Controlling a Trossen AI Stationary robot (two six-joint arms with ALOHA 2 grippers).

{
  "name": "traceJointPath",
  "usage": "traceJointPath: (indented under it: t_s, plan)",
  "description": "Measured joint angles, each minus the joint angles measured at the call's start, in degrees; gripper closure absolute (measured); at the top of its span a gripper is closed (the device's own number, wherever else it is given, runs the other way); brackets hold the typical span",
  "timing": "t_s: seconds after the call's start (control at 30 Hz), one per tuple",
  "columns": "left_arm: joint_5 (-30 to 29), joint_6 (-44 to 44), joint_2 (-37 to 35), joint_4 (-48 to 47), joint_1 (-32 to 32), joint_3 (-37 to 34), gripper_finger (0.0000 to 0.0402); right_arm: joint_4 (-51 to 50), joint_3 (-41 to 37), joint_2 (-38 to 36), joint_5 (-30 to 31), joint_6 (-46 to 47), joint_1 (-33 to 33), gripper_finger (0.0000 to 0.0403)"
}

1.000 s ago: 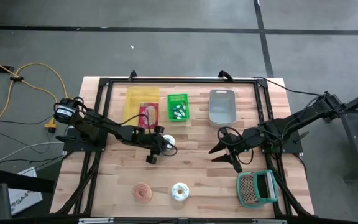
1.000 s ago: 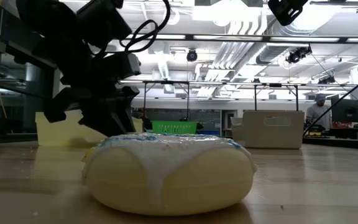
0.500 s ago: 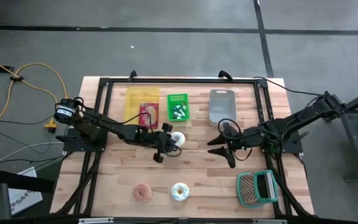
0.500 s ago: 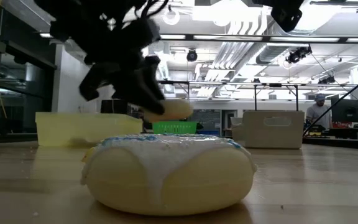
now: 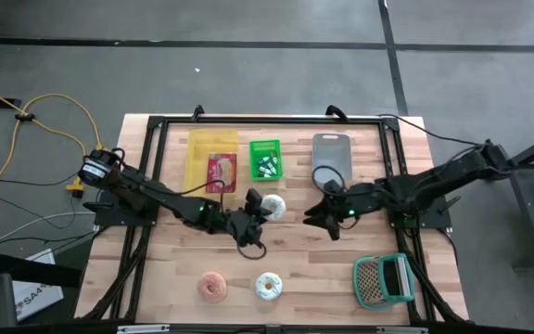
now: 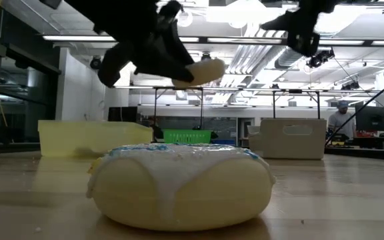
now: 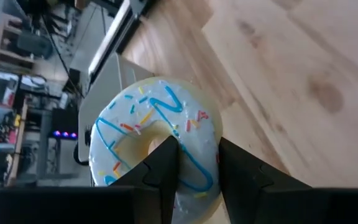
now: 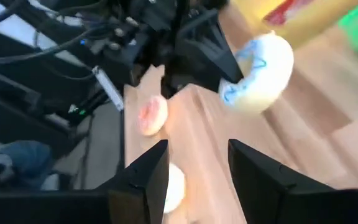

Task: Pick & Place Food Item
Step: Put the top white donut into the gray bin

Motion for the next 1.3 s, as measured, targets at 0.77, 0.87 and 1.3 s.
traceJointPath:
  t_s: [0.77, 0.87, 1.3]
  plan:
    - [-5.3, 3.9, 0.0, 5.2, -5.4, 0.0, 0.0305, 8.9, 0.0, 9.1, -12.5, -0.3, -11.0, 0.0178]
    - [-5.3, 3.9, 0.0, 5.5, -5.0, 0.0, 0.0305, 9.1, 0.0, 10.3, -12.6, -0.6, -11.2, 0.0172]
    - [-3.3, 3.7, 0.0, 5.4, -4.5, 0.0, 0.0305, 17.9, 0.0, 14.4, -14.7, 0.7, -11.6, 0.0151]
